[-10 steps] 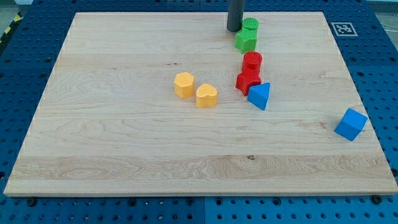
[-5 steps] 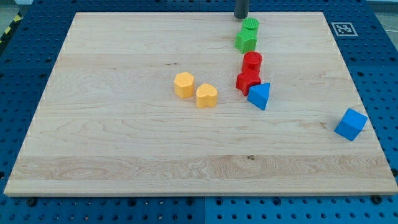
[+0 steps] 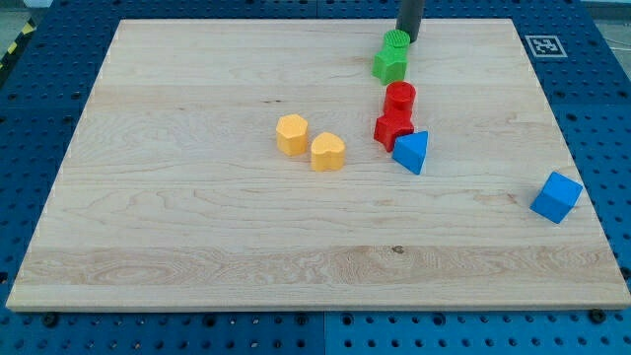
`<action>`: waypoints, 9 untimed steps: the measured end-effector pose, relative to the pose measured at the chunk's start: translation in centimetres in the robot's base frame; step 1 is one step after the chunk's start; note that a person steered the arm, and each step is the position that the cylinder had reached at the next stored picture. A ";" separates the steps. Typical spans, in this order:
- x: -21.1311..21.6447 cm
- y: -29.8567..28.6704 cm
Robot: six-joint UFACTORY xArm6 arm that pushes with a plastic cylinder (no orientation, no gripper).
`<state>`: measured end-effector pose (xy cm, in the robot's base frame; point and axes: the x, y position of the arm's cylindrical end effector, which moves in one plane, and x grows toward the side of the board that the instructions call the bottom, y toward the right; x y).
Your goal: Slightly push the green blocks towards bottom
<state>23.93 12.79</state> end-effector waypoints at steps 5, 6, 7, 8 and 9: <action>1.2 -1.7; 1.2 -1.8; 1.2 -1.9; 1.2 -1.9; 1.6 -2.1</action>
